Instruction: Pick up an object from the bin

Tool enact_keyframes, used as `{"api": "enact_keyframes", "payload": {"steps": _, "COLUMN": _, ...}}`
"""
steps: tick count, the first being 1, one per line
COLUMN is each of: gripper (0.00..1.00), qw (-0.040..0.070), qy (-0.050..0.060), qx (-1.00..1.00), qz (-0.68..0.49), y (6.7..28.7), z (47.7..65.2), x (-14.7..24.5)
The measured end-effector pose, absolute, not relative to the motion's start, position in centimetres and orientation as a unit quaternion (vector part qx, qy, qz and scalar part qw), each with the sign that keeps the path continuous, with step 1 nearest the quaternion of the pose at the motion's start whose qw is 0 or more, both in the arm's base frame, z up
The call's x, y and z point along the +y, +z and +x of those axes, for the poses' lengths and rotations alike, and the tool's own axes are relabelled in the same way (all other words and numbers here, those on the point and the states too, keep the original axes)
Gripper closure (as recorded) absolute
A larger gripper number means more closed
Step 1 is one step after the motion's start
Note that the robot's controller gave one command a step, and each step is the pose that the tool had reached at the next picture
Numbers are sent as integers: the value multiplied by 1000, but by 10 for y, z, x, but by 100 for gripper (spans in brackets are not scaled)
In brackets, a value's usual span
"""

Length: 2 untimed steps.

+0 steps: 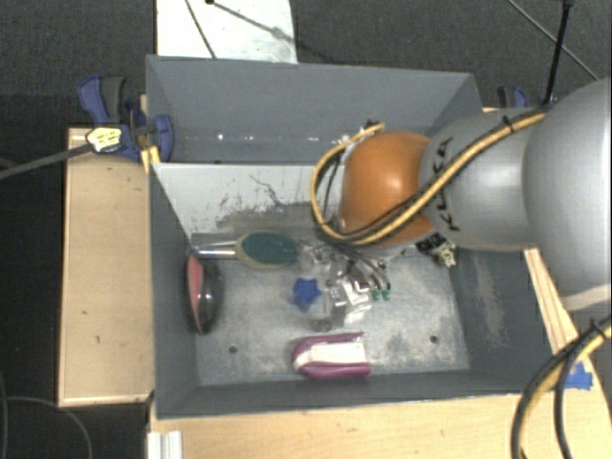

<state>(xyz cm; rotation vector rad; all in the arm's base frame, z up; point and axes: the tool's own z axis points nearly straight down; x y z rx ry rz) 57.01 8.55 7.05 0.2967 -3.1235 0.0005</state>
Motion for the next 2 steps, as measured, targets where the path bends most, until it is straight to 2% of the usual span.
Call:
{"api": "enact_keyframes", "payload": {"steps": 1, "gripper": 100, "qw": 2, "qy": 0, "qx": -996, "qz": 91, "y": 71, "z": 570, "x": 86}}
{"api": "enact_keyframes", "payload": {"steps": 2, "gripper": 100, "qw": -6, "qy": -1, "qx": -994, "qz": 110, "y": 285, "z": 547, "x": 109}}
